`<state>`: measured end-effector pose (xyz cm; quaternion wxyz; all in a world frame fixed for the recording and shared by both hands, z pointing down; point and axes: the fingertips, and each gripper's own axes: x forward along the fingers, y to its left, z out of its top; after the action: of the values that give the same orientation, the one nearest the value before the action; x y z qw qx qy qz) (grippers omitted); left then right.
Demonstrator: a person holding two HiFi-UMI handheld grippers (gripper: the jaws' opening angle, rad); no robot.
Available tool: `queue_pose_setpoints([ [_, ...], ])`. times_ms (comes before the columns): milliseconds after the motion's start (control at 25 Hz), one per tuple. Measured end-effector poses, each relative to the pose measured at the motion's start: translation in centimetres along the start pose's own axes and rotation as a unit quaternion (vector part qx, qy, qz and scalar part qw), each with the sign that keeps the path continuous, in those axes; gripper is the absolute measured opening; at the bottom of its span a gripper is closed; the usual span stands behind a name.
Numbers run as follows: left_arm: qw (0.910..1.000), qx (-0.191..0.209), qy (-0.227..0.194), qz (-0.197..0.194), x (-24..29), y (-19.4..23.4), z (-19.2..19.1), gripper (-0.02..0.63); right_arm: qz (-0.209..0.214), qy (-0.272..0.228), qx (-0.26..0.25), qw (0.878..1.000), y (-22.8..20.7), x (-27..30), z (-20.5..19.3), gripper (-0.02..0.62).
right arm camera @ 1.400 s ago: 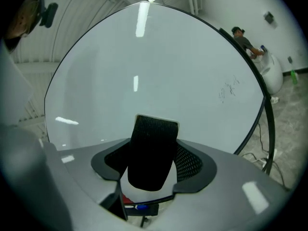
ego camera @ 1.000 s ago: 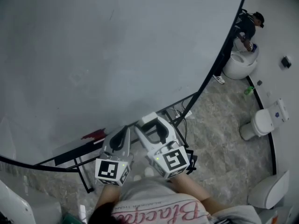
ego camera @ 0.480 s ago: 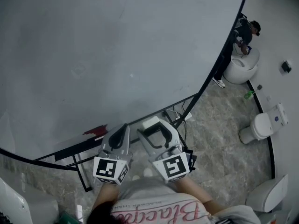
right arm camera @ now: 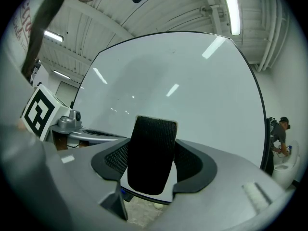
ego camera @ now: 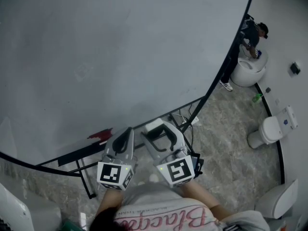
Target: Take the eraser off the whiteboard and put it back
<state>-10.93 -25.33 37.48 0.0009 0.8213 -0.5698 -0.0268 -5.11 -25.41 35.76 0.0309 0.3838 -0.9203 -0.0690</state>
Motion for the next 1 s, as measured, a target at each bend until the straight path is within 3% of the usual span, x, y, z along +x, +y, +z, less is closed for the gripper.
queue_pose_setpoints([
  [360, 0.9999, -0.006, 0.002, 0.015, -0.3, 1.0, -0.6, 0.0, -0.037, 0.017, -0.024, 0.999, -3.5, 3.7, 1.1, 0.27],
  [600, 0.9997, -0.01, 0.001, 0.022, -0.4, 1.4, -0.7, 0.0, -0.039, 0.068, -0.008, 0.997, -5.5, 7.8, -0.4, 0.27],
  [1000, 0.9991, -0.016, 0.006, 0.038, -0.6, 2.3, -1.1, 0.0, -0.037, 0.079, -0.015, 0.996, -6.7, 10.2, -1.2, 0.27],
])
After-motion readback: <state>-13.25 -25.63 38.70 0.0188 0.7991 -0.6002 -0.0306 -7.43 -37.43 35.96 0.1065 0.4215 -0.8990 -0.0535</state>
